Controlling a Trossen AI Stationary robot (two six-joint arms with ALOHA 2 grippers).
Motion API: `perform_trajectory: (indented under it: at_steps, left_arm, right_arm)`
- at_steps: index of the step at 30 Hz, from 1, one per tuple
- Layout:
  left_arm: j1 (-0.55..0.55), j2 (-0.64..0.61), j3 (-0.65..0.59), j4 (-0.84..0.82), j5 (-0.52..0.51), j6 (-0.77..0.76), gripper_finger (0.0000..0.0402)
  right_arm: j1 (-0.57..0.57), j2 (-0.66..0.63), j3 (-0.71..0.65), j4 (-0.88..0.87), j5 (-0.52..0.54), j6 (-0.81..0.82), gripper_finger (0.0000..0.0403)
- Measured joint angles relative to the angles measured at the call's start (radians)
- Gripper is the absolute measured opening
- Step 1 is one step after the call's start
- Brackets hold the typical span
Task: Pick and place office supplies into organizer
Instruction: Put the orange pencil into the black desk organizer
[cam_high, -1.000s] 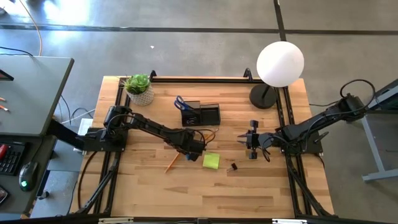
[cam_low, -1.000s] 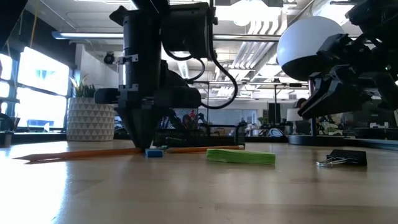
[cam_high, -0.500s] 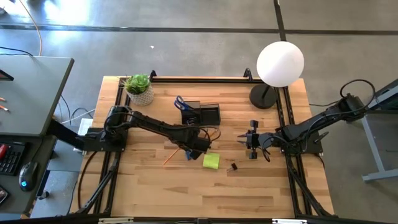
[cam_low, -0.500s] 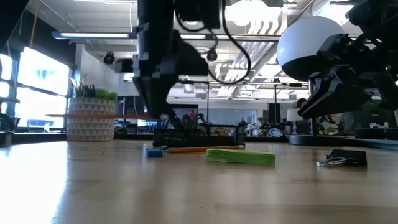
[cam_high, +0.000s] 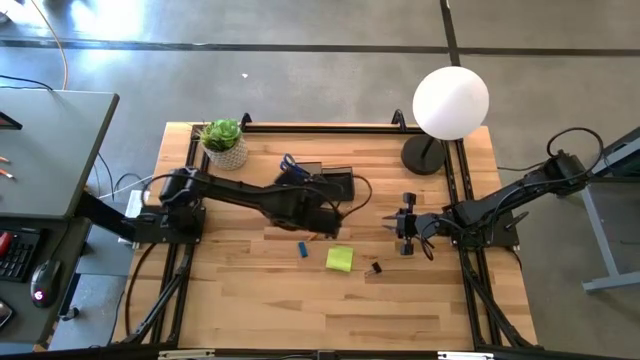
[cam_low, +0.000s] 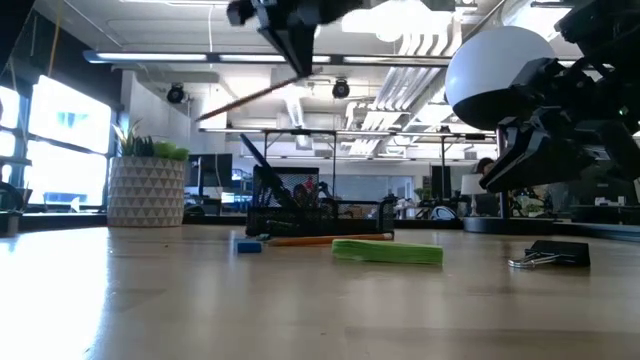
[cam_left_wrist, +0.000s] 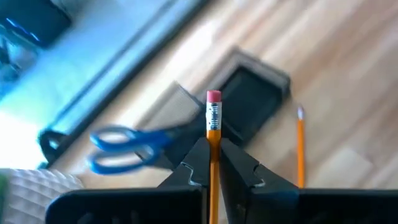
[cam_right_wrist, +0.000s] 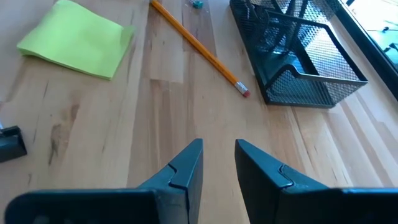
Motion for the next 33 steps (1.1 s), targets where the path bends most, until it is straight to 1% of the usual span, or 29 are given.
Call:
perform_trajectory:
  at_steps: [4, 9, 13, 19, 20, 22, 24, 27, 29, 31, 33]
  left_arm:
    - [-0.01, -0.063, -0.004, 0.019, -0.083, 0.027, 0.0002]
    - [-0.024, -0.139, -0.058, 0.124, -0.124, 0.078, 0.0002]
    - [-0.037, -0.201, -0.14, 0.253, -0.126, 0.138, 0.0001]
    - [-0.032, -0.303, -0.301, 0.435, -0.073, 0.198, 0.0001]
    - [-0.032, -0.32, -0.331, 0.463, -0.056, 0.202, 0.0001]
    - [-0.022, -0.353, -0.391, 0.498, 0.012, 0.199, 0.0]
    - [-0.014, -0.373, -0.448, 0.521, 0.07, 0.132, 0.0]
    - [0.008, -0.374, -0.523, 0.516, 0.132, 0.044, 0.0]
    - [0.026, -0.374, -0.568, 0.509, 0.193, -0.007, 0.0001]
    - [0.056, -0.374, -0.609, 0.515, 0.296, -0.03, 0.0006]
    - [0.086, -0.374, -0.646, 0.512, 0.42, -0.031, 0.0023]
  right_arm:
    - [0.0, 0.0, 0.0, 0.003, 0.0, 0.0, 0.0087]
    - [0.0, 0.0, 0.0, 0.003, 0.001, 0.0, 0.0087]
    - [0.0, 0.0, 0.0, 0.004, 0.002, 0.0, 0.0087]
    - [0.0, 0.0, 0.0, 0.011, 0.003, 0.0, 0.0087]
    - [0.0, 0.0, 0.0, 0.011, 0.003, 0.0, 0.0087]
    - [0.0, 0.0, 0.0, 0.013, 0.003, -0.002, 0.0087]
    - [0.0, 0.0, 0.0, 0.016, 0.003, -0.002, 0.0087]
    - [0.0, 0.0, 0.0, 0.019, 0.003, -0.002, 0.0087]
    - [0.0, 0.0, 0.0, 0.022, 0.003, -0.002, 0.0087]
    - [0.0, 0.0, 0.0, 0.023, 0.003, -0.002, 0.0087]
    - [0.0, 0.0, 0.0, 0.025, 0.002, -0.002, 0.0087]
